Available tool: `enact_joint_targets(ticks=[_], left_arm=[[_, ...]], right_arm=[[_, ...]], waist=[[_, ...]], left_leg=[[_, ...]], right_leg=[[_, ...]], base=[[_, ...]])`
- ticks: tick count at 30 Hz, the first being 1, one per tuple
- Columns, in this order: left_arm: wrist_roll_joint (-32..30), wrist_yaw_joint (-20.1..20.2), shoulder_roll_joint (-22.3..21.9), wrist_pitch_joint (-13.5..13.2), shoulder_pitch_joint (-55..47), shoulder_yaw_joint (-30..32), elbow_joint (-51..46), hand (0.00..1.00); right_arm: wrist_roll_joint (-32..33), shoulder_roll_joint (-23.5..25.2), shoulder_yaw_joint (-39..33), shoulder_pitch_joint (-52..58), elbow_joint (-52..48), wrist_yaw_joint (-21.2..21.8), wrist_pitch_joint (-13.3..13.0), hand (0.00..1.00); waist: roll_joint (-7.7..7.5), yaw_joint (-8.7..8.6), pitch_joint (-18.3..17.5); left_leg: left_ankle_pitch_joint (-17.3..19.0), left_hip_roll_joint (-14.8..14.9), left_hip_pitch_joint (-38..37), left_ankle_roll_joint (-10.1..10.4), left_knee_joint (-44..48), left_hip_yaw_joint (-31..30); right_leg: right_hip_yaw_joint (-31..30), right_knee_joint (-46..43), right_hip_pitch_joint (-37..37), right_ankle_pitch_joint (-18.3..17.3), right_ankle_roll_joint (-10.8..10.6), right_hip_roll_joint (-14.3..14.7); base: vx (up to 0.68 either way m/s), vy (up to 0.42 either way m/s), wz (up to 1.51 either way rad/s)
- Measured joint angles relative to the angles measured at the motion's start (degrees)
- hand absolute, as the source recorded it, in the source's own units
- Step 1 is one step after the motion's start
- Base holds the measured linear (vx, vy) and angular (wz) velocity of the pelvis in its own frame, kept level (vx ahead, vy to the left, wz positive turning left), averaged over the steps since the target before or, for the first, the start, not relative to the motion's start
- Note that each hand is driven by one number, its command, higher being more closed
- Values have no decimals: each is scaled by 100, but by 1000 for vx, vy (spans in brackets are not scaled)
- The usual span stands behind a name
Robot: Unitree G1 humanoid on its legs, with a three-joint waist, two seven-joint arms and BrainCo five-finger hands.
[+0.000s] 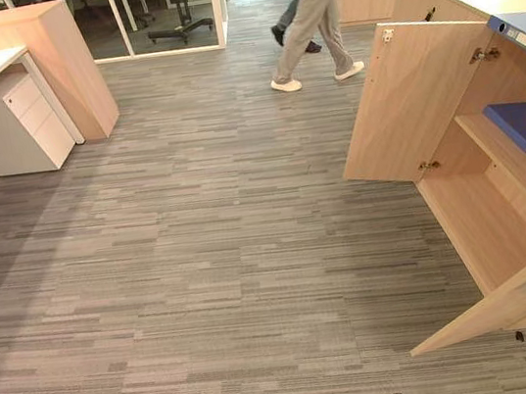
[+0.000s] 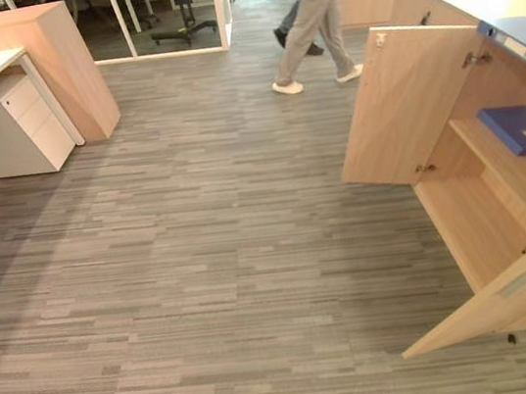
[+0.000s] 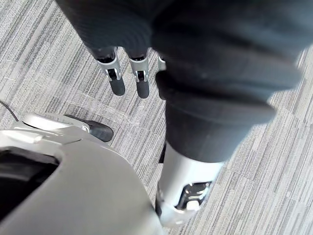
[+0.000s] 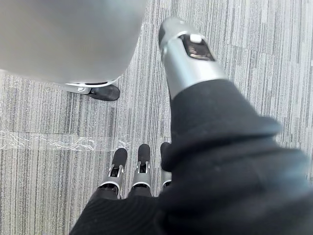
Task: Walk over to the cabinet, pick up the folder, carry it to the office cabinet, place the folder inside the office cabinet, then close the office cabinet door
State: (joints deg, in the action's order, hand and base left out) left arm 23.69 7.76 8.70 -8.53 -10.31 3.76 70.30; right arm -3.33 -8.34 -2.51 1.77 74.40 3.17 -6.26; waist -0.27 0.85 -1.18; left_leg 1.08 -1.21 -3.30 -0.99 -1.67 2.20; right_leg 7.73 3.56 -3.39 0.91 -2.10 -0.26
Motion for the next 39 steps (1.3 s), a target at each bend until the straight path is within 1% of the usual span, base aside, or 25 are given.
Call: enact_joint_targets(ticks=[2, 5, 7, 11, 13, 15, 20, 25, 27, 30, 35, 39], left_arm=[[350, 61, -4, 0, -11, -59, -1, 0], [586, 81, -22, -13, -55, -69, -8, 0], [625, 81, -28, -61, -65, -93, -11, 0], [620, 72, -41, -151, -112, -116, -64, 0], [581, 47, -51, -198, -124, -112, -124, 0], [348, -90, -66, -265, -129, -88, -153, 0], [74, -178, -69, -310, -124, -70, -164, 0], [57, -189, -71, -319, -123, -64, -207, 0], [57, -190, -71, -319, -122, -64, -207, 0], [59, -193, -71, -319, -122, -65, -207, 0], [65, -190, -67, -318, -120, -66, -207, 0], [65, -189, -60, -318, -120, -90, -207, 0]], right_arm=[[1, -4, 4, -5, -1, -2, -16, 0], [6, -7, 16, -32, -1, -5, -32, 0], [18, -10, 36, -32, -1, -14, -43, 0], [20, -10, 39, -39, -5, -57, -54, 0], [30, -8, 41, -39, -6, -109, -55, 0], [153, -8, 41, -40, -14, -126, -56, 0], [348, -5, 38, -39, -40, -123, -63, 0], [698, 96, 24, -120, -47, -100, -82, 0], [717, 158, 21, -138, -50, -102, -127, 0], [910, 346, 2, -161, -48, -100, -171, 0], [1344, 359, -19, -165, -33, -38, -162, 0], [1341, 377, -21, -165, -31, -38, -161, 0]], waist=[[15, 3, 24], [31, 7, 36], [37, 6, 47], [43, 4, 45], [41, 7, 49], [44, 7, 50], [34, -4, 60], [19, 5, 80], [15, 5, 83], [10, 5, 87], [1, 1, 94], [-1, -2, 95]], left_leg=[[0, -12, 2, 0, -4, 0], [-3, -23, -25, 1, -4, 3], [-7, -28, -79, -2, -14, 9], [-76, -37, -91, -32, -97, 9], [-108, -44, -95, -33, -141, 7], [-129, -55, -102, -38, -173, -2], [-166, -95, -102, -51, -216, -119], [-193, -144, -88, -85, -237, -171], [-198, -155, -86, -92, -239, -179], [-207, -180, -85, -105, -250, -198], [-237, -208, -85, -145, -306, -239], [-237, -209, -84, -145, -313, -245]], right_leg=[[0, -9, 7, -7, -35, -16], [-1, -43, 2, -22, -56, -31], [-4, -47, -15, -26, -59, -36], [-4, -36, 9, -10, -34, -41], [-2, -19, 17, 21, 13, -43], [7, -1, 14, 39, 39, -50], [133, 23, -12, 40, 41, -84], [173, 26, -14, 40, 39, -130], [183, 24, -14, 39, 38, -142], [202, 19, -11, 37, 34, -169], [248, 13, -2, 30, 21, -197], [256, 15, -1, 26, 16, -197]], base=[[0, 0, 0], [-35, 7, 0], [-65, 6, -2], [-53, 1, 0], [-45, -1, 1], [-20, 2, 1], [-14, 4, 11], [-4, 5, 5], [-23, 20, 3], [-25, 21, 4], [-16, 14, 4], [0, 0, 0]])
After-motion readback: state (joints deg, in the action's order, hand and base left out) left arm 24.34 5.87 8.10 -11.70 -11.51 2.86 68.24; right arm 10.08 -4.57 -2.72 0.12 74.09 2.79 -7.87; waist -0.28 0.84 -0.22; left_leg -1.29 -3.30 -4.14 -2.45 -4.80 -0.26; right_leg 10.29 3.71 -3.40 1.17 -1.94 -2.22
